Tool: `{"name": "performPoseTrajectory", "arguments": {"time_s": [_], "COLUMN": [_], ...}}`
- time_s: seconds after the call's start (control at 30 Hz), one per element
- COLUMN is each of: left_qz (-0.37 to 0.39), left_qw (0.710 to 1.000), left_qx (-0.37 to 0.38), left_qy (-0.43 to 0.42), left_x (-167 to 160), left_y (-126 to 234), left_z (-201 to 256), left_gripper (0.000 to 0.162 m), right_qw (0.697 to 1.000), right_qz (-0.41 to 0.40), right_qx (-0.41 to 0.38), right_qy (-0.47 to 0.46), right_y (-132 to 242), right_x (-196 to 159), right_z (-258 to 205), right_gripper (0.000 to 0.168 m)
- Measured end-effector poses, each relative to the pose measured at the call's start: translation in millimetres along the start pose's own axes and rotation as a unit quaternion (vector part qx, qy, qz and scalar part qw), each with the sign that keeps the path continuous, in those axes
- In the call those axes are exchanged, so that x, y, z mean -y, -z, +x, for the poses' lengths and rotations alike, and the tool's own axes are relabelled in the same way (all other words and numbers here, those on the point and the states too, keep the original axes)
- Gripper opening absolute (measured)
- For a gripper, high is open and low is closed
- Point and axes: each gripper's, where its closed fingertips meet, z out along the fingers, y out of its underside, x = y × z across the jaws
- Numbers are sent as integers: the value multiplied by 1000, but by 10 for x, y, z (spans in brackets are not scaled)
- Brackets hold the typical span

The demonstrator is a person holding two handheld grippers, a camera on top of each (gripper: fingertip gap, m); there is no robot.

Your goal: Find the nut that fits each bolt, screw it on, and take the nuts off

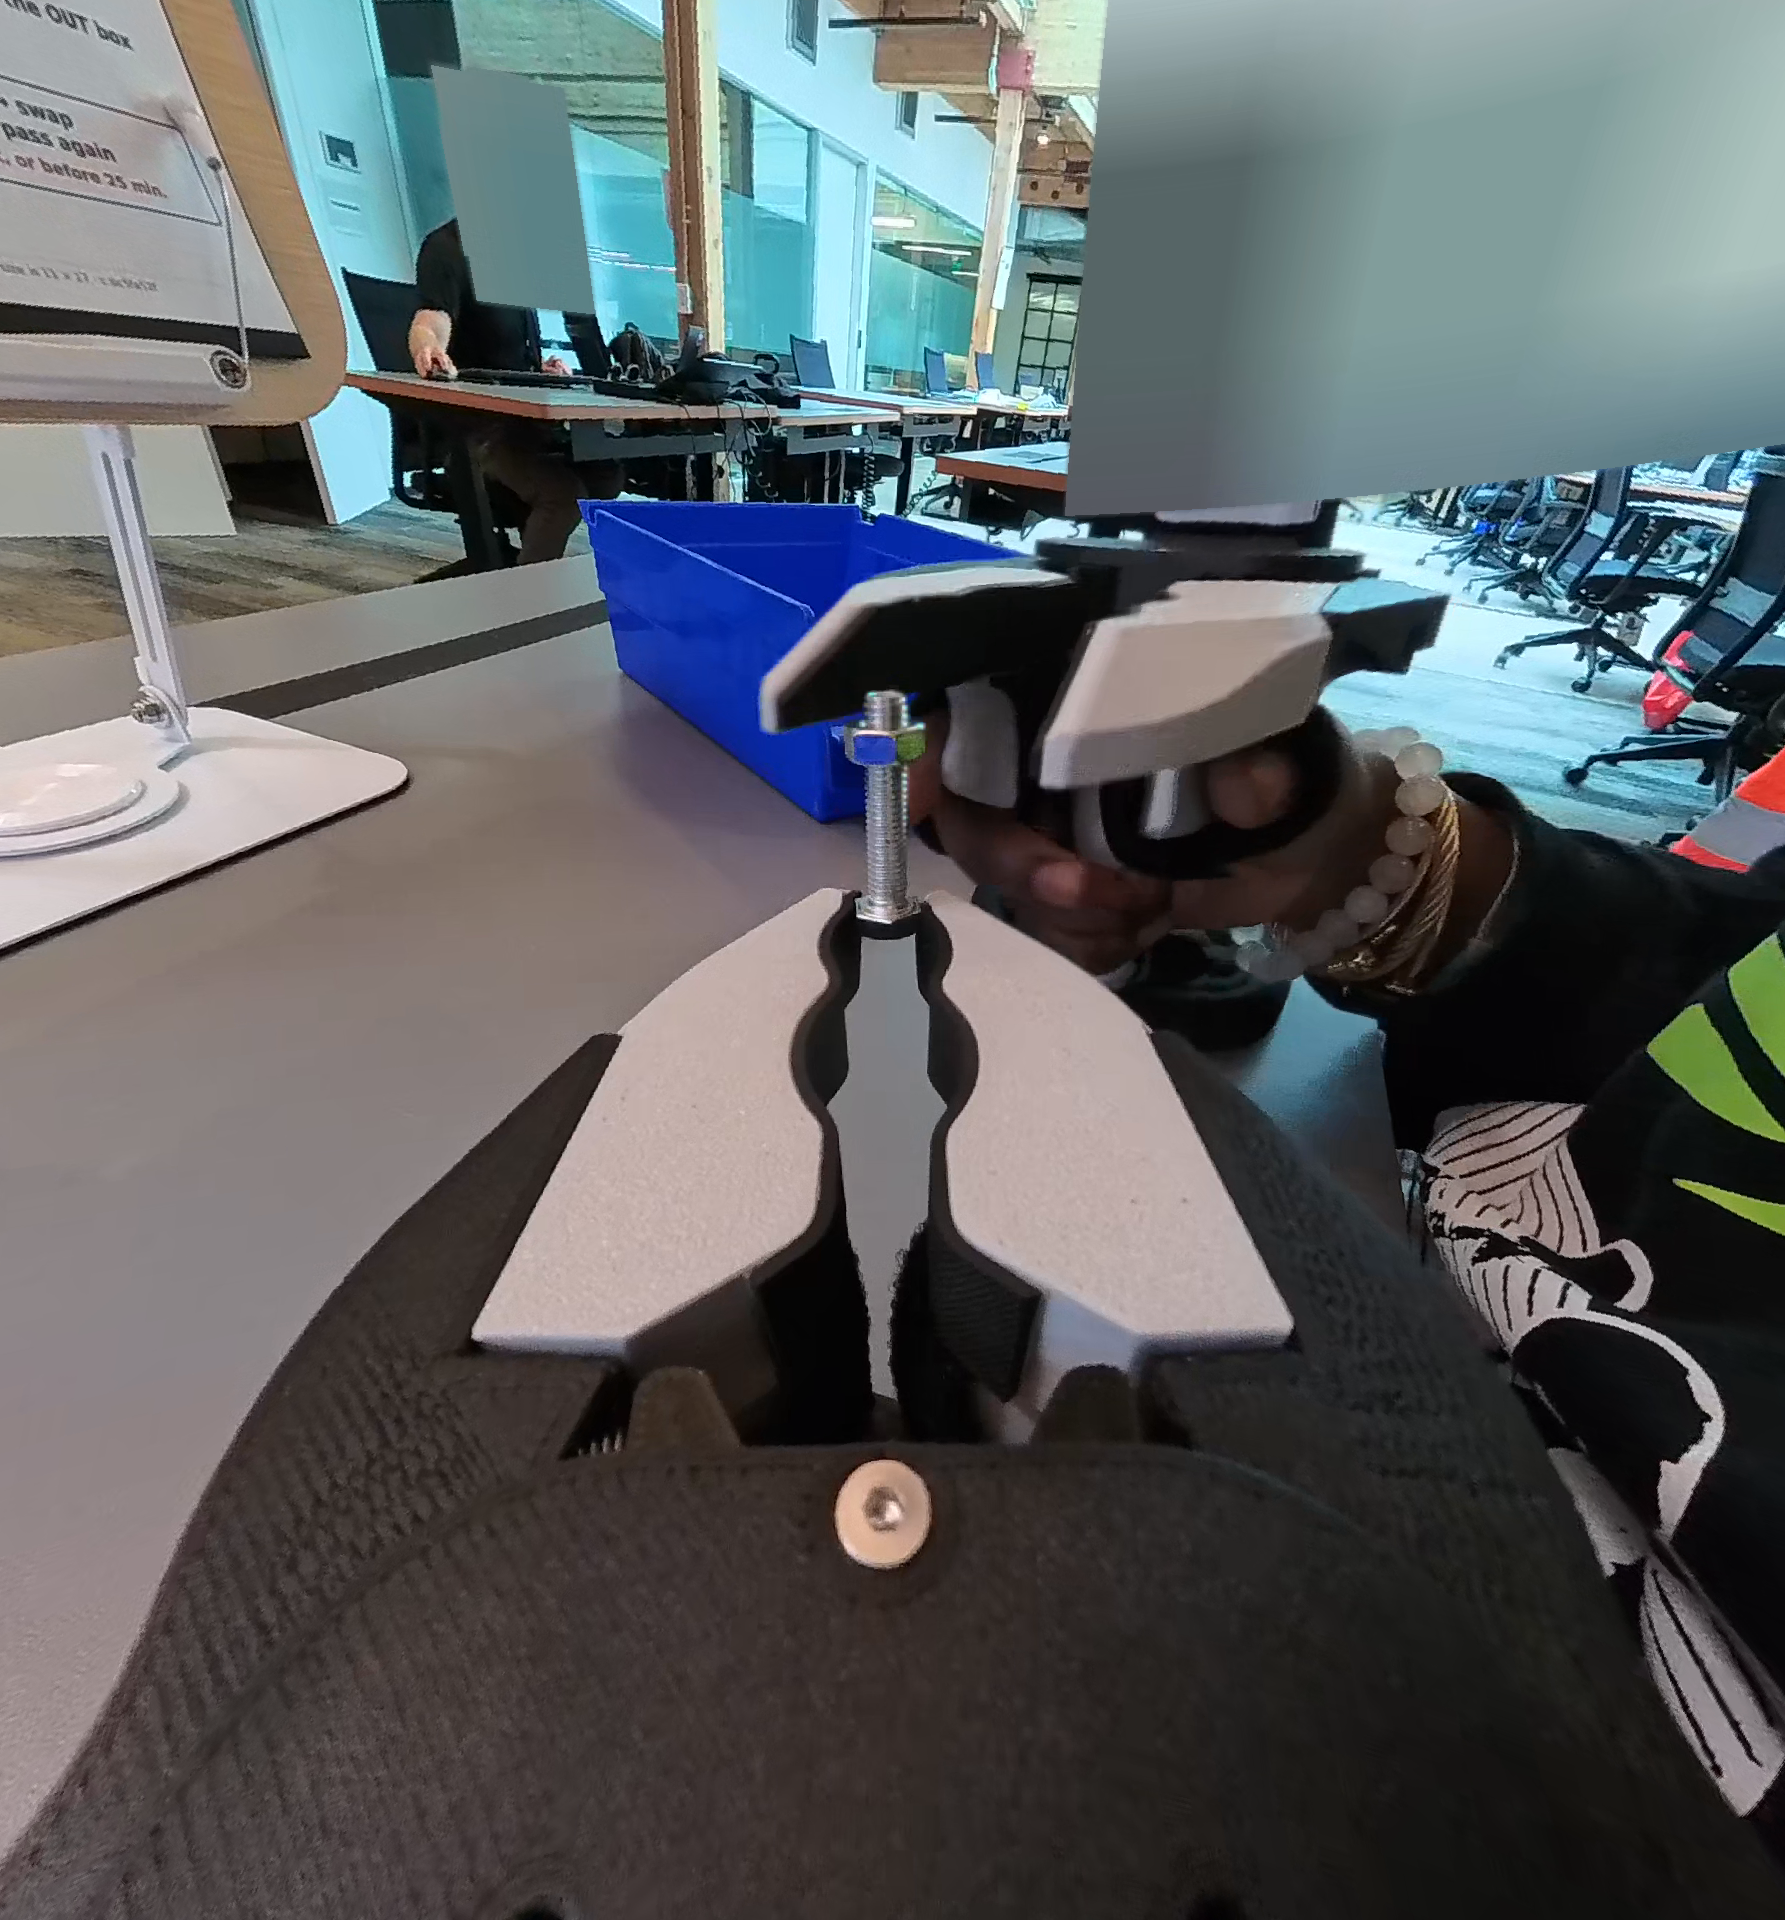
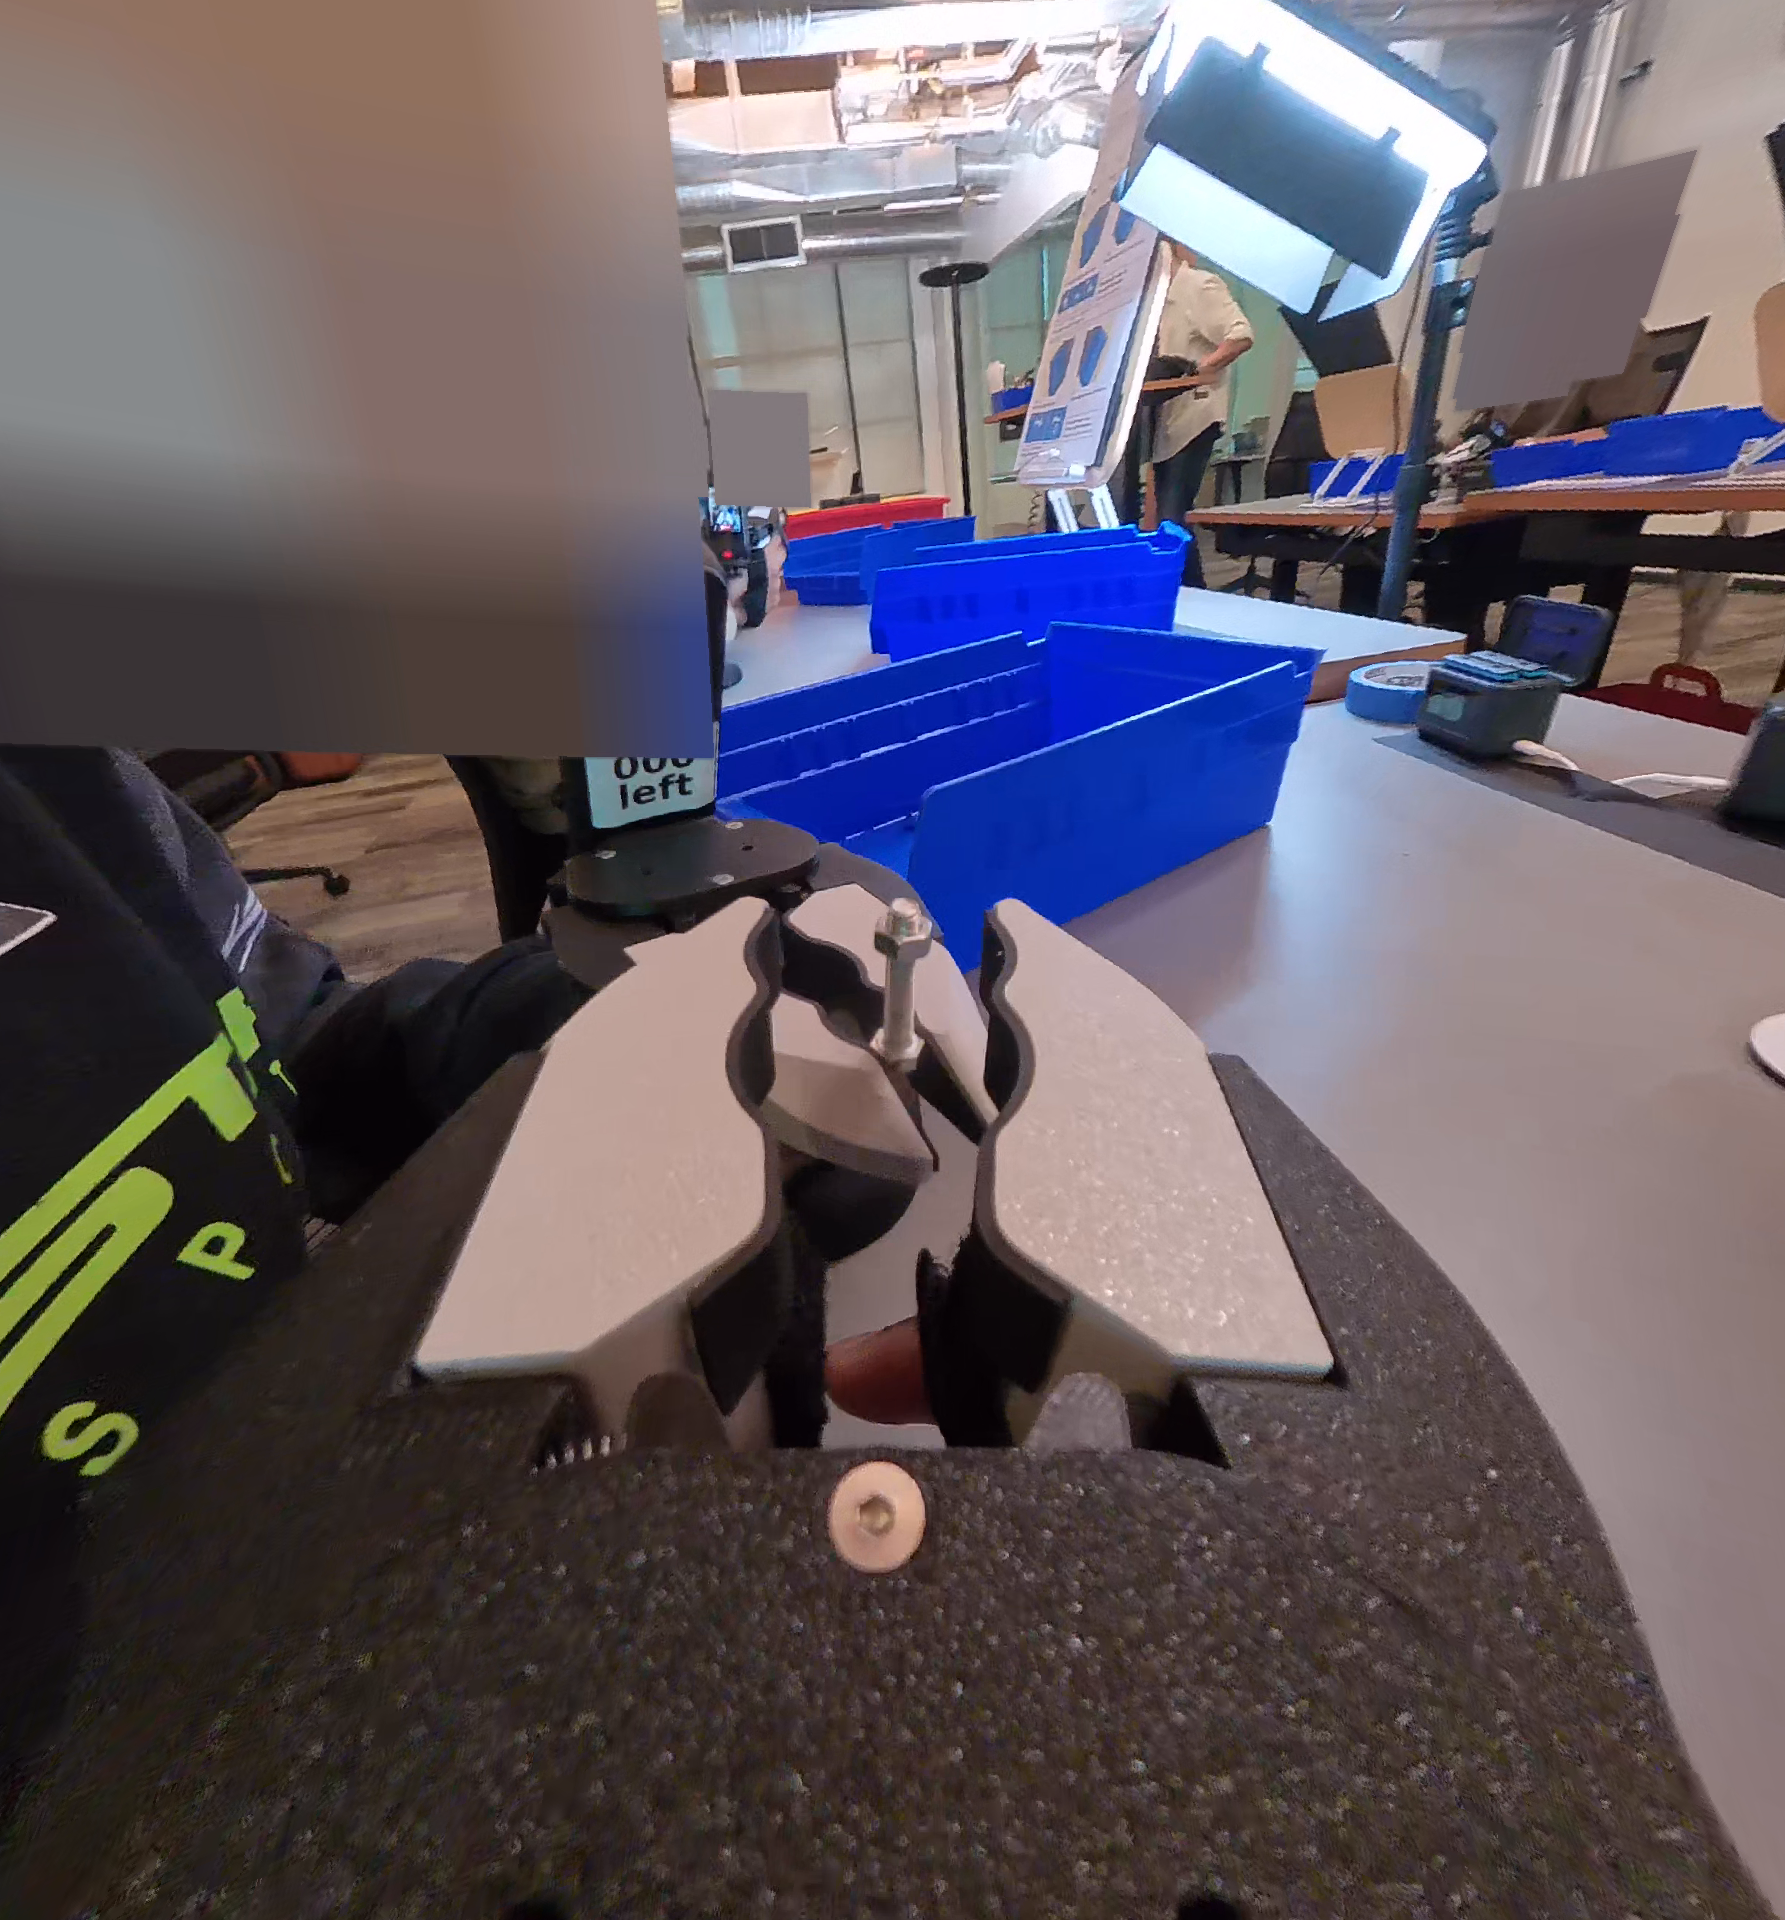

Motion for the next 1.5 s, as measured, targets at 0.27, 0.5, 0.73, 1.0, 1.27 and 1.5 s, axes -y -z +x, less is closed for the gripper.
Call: {"name": "performPoseTrajectory", "arguments": {"time_s": [0.27,0.5,0.73,1.0,1.27,1.5], "left_qz": [-3,-4,1,-1,3,5], "left_qw": [1000,1000,1000,1000,1000,1000], "left_qx": [0,1,-5,-8,-3,1], "left_qy": [1,-1,2,-2,2,3], "left_x": [-7,-10,3,-3,7,12], "left_y": [-7,-11,-1,-5,0,4], "left_z": [-2,-2,5,19,0,-10], "left_gripper": [10,10,10,10,10,10], "right_qw": [999,999,1000,1000,1000,1000], "right_qz": [-37,-22,-9,-4,-10,-4], "right_qx": [16,-7,-22,0,20,-2], "right_qy": [32,28,16,4,-9,-14], "right_y": [-167,20,147,-62,-92,67], "right_x": [-67,-30,-20,-13,-37,-30], "right_z": [-68,-60,-28,-18,-71,-74], "right_gripper": [38,33,26,36,34,32]}}
